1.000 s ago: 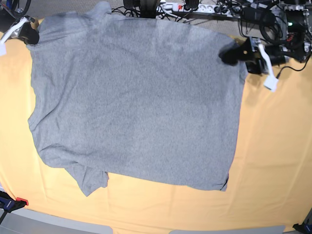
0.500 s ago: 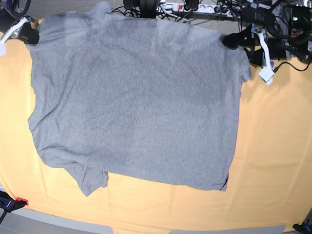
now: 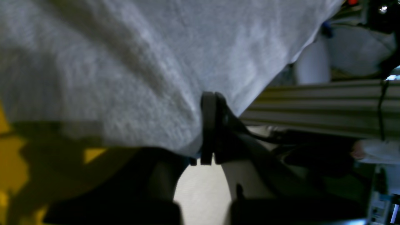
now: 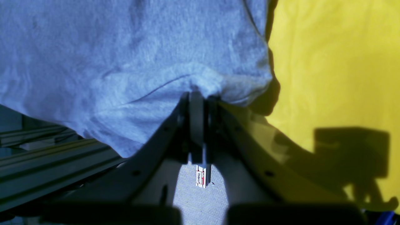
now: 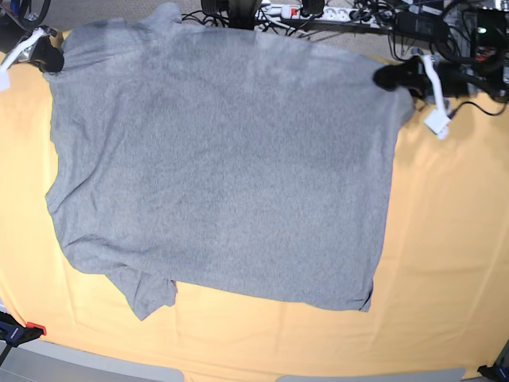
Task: Layout the t-shirt on the table in an organized manner, then fold the t-shirt properly
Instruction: 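Fold the shoulder edge over toward the hem with both grippers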
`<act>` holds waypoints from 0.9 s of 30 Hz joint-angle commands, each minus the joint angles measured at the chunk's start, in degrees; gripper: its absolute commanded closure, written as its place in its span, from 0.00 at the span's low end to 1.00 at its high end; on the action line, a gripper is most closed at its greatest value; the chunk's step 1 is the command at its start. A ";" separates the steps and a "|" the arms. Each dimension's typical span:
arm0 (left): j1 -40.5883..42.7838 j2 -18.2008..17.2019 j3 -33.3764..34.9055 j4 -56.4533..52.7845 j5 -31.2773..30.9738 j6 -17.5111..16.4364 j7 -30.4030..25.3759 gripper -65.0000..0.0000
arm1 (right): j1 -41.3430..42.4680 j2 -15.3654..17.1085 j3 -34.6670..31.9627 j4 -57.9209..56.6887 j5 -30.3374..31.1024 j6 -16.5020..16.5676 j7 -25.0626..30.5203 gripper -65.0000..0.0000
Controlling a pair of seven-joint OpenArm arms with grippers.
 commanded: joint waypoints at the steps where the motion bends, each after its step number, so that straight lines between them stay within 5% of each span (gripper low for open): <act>1: -0.28 -1.57 -1.90 2.05 -1.43 -0.28 -0.86 1.00 | -0.17 1.01 0.55 1.03 1.03 0.30 0.81 1.00; 7: -0.31 -1.75 -7.54 7.98 -1.43 -0.28 -0.86 1.00 | 0.79 1.27 0.55 1.03 1.01 0.30 0.66 1.00; 17: 0.68 1.90 -7.63 8.83 -1.43 -0.28 -0.86 1.00 | 0.79 1.27 0.55 1.09 4.17 0.30 -1.50 1.00; 27: 2.05 1.70 -6.86 8.90 -1.43 -0.28 -0.86 1.00 | 0.76 1.27 0.55 6.99 5.05 0.30 -1.50 1.00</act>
